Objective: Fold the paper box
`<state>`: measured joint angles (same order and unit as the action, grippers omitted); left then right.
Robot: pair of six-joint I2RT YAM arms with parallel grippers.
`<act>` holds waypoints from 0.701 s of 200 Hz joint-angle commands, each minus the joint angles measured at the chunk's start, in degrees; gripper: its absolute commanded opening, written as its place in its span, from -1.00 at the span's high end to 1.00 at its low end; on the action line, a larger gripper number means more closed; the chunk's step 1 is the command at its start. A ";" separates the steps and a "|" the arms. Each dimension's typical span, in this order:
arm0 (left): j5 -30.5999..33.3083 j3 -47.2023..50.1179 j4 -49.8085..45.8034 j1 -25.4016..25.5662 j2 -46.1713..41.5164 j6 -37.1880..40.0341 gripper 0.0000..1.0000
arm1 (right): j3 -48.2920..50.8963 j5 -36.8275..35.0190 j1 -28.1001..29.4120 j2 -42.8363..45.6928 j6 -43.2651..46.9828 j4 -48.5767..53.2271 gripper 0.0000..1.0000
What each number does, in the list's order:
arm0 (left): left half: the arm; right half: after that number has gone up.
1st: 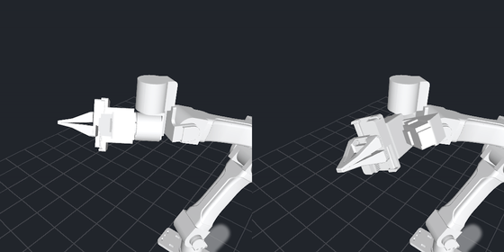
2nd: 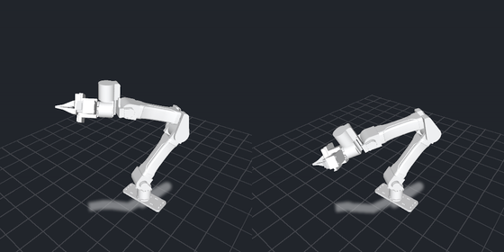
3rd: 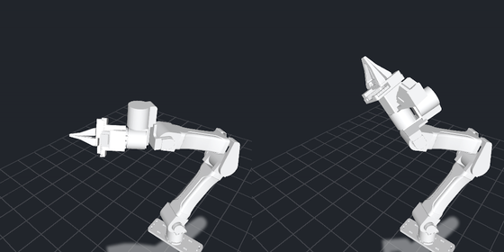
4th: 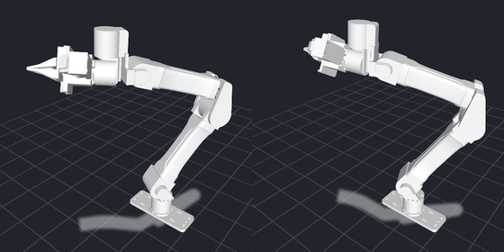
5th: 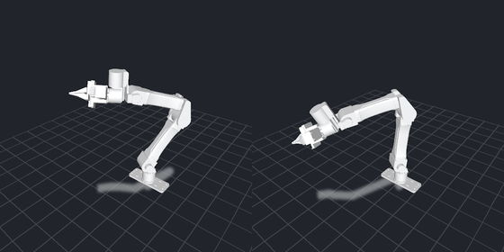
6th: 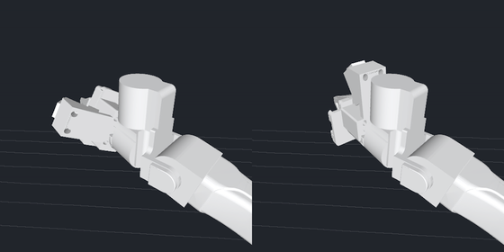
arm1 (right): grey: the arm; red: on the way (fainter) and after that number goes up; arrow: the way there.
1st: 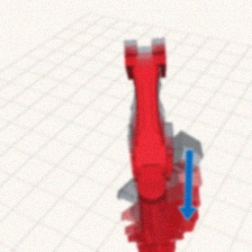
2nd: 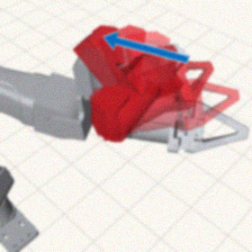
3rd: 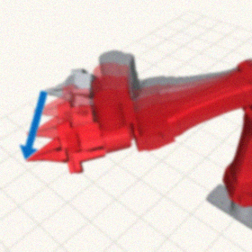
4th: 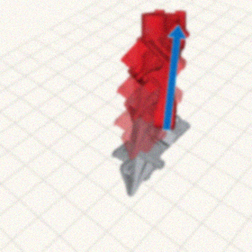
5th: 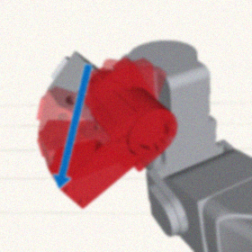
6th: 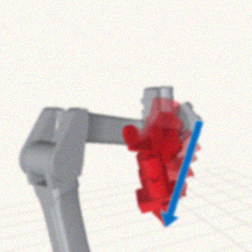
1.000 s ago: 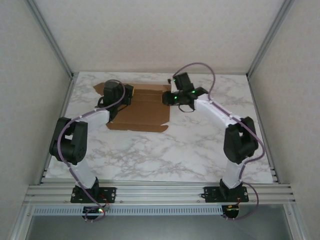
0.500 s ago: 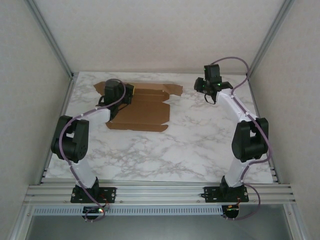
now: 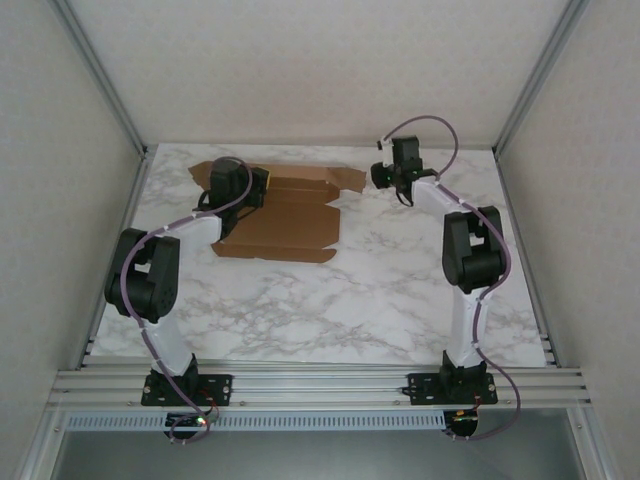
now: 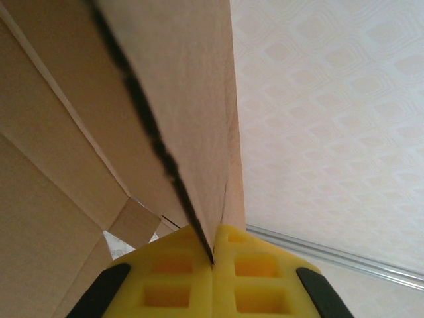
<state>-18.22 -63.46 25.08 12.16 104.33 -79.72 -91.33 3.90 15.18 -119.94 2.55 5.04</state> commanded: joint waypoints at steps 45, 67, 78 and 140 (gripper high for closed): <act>-2.18 0.90 -3.37 -0.03 -0.40 -0.34 1.00 | 4.51 13.02 3.69 0.14 11.88 -6.74 0.53; -2.26 1.23 -3.32 -0.03 -0.95 0.09 1.00 | 6.80 16.38 4.89 2.59 14.11 -6.29 0.55; -2.42 1.32 -3.28 -0.12 -1.02 0.23 1.00 | 7.59 16.99 5.73 3.41 15.59 -5.75 0.55; -4.20 1.41 -2.87 -0.27 -0.71 0.09 1.00 | 8.19 17.81 9.07 4.50 19.17 -3.87 0.54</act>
<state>-19.94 -63.22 25.06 11.86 104.18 -79.72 -84.55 16.82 20.78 -118.69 17.67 0.27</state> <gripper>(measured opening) 0.050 0.232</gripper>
